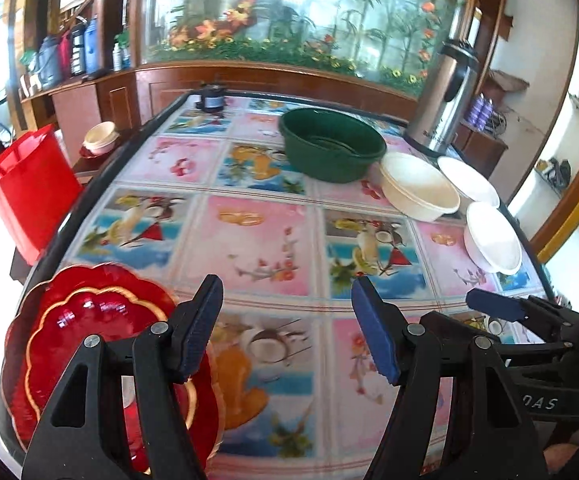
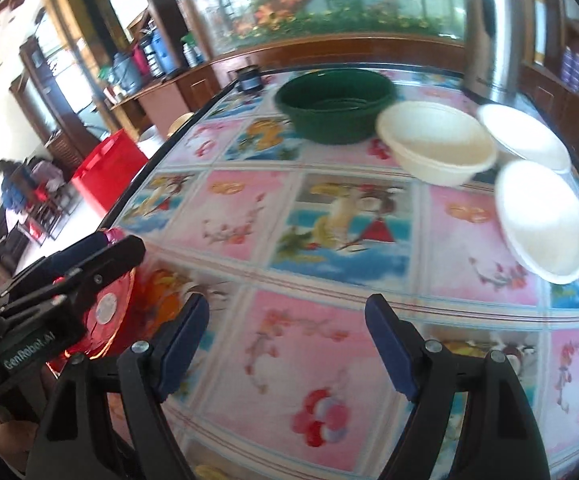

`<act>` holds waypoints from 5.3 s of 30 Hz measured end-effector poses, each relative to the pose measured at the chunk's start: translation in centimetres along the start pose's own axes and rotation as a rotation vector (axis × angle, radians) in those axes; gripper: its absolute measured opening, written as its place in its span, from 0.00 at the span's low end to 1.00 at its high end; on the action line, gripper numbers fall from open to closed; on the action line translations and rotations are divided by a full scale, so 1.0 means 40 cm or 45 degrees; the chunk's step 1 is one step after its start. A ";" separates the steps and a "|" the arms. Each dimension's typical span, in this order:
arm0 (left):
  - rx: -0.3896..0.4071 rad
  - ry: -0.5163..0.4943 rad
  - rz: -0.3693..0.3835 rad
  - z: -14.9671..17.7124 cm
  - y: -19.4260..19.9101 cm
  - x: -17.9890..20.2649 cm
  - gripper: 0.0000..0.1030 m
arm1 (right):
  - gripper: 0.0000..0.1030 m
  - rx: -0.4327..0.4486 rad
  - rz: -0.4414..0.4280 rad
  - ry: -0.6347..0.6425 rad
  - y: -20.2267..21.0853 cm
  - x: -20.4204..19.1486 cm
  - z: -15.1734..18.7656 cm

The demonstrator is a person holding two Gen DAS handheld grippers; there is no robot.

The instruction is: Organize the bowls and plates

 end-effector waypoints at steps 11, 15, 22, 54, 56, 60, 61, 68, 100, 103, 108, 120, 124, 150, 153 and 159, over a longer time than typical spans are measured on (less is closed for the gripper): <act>-0.059 -0.068 -0.013 -0.022 -0.085 0.096 0.65 | 0.78 -0.001 0.036 -0.034 0.008 0.086 -0.022; -0.080 -0.086 -0.024 -0.025 -0.113 0.115 0.65 | 0.78 -0.011 0.050 -0.039 0.002 0.108 -0.030; -0.097 -0.082 -0.046 -0.038 -0.147 0.130 0.66 | 0.78 -0.018 0.060 -0.038 -0.006 0.123 -0.042; -0.081 -0.061 -0.128 -0.145 -0.202 0.166 0.66 | 0.78 -0.008 0.093 0.002 -0.021 0.167 -0.148; -0.077 -0.068 -0.136 -0.152 -0.203 0.169 0.66 | 0.78 -0.009 0.089 0.006 -0.023 0.167 -0.152; -0.072 -0.074 -0.155 -0.172 -0.212 0.170 0.66 | 0.78 -0.008 0.083 0.007 -0.029 0.173 -0.171; -0.072 -0.075 -0.157 -0.175 -0.215 0.169 0.66 | 0.78 -0.008 0.085 0.008 -0.030 0.173 -0.175; -0.075 -0.073 -0.157 -0.190 -0.225 0.169 0.66 | 0.78 -0.003 0.091 0.014 -0.034 0.174 -0.191; -0.215 0.107 -0.173 -0.437 -0.453 0.082 0.65 | 0.78 -0.017 0.005 -0.097 -0.211 0.302 -0.495; -0.247 0.110 -0.177 -0.445 -0.493 0.086 0.65 | 0.78 -0.041 0.021 -0.098 -0.248 0.320 -0.514; -0.287 0.116 -0.189 -0.446 -0.541 0.080 0.65 | 0.78 -0.070 -0.029 -0.105 -0.298 0.330 -0.533; -0.319 0.094 -0.194 -0.452 -0.598 0.079 0.64 | 0.46 -0.094 -0.017 -0.022 -0.353 0.310 -0.554; -0.313 0.059 -0.266 -0.449 -0.606 0.073 0.30 | 0.15 -0.090 0.012 0.004 -0.362 0.312 -0.549; -0.323 0.072 -0.182 -0.295 -0.375 -0.010 0.15 | 0.15 -0.031 -0.030 0.043 -0.222 0.196 -0.384; -0.309 0.060 -0.177 -0.267 -0.337 -0.006 0.15 | 0.15 -0.030 -0.034 0.049 -0.191 0.179 -0.343; -0.296 0.042 -0.148 -0.203 -0.275 0.009 0.15 | 0.16 0.001 -0.038 0.014 -0.128 0.165 -0.271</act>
Point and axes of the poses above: each gripper's, at about its wrist camera, not at the fingertips, and y roughly against the way its jaws point, x to its right, z to its underside, the point moved 2 cm from there along -y, roughly the way its jaws point, and after that the axes turned 7 degrees about -z, right-handed, at the moved point
